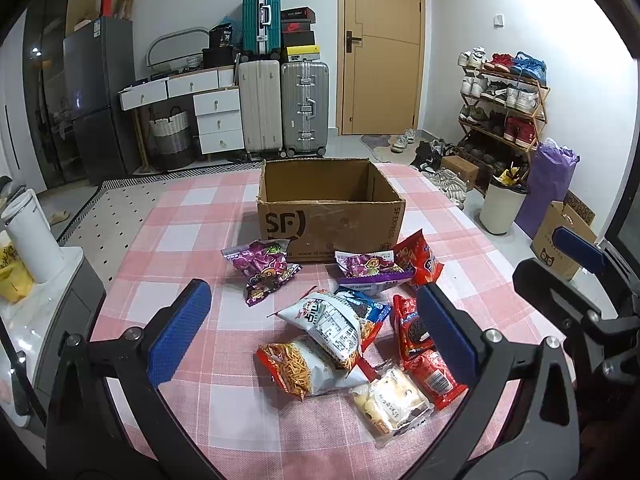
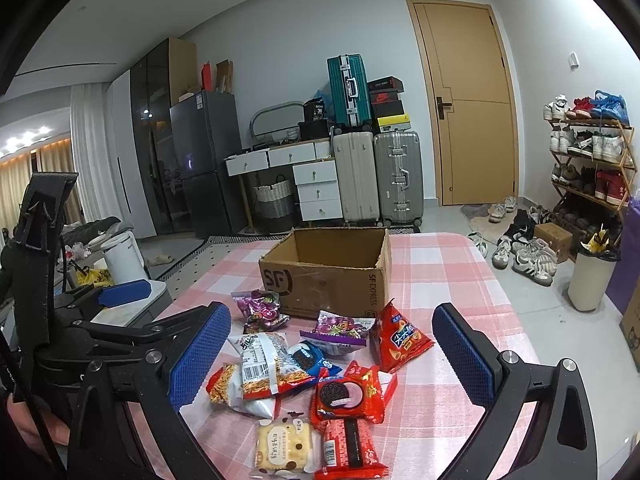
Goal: Organize snacks
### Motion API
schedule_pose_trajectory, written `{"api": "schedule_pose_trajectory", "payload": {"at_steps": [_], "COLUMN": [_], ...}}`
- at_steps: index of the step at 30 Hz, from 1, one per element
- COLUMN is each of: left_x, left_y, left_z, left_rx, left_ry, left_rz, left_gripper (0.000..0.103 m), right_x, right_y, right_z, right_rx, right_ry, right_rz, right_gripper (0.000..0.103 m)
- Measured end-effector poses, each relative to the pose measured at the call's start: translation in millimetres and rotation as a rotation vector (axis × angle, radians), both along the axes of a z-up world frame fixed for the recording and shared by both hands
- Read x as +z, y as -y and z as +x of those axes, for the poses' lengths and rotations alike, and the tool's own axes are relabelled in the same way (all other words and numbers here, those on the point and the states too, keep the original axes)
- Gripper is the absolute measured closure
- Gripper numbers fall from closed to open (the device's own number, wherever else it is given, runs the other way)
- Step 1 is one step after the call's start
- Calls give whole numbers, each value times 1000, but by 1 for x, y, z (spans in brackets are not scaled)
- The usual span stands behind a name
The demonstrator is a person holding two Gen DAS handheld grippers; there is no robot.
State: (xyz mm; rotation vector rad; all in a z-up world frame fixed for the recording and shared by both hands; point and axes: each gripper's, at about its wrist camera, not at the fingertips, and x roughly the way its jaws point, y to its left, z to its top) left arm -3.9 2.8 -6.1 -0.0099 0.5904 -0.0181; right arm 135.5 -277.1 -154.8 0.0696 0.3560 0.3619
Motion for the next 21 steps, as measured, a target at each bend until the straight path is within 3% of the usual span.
{"api": "schedule_pose_trajectory", "payload": {"at_steps": [21], "left_x": [-15], "left_y": [-1], "left_z": [5], "left_rx": [3], "left_ry": [-38], "left_rz": [-7], "left_gripper": [1], "right_x": [-8], "right_y": [-1], "right_z": [1], "right_rx": [17], "right_ry": [-18], "right_rz": [4], "right_gripper": [0]}}
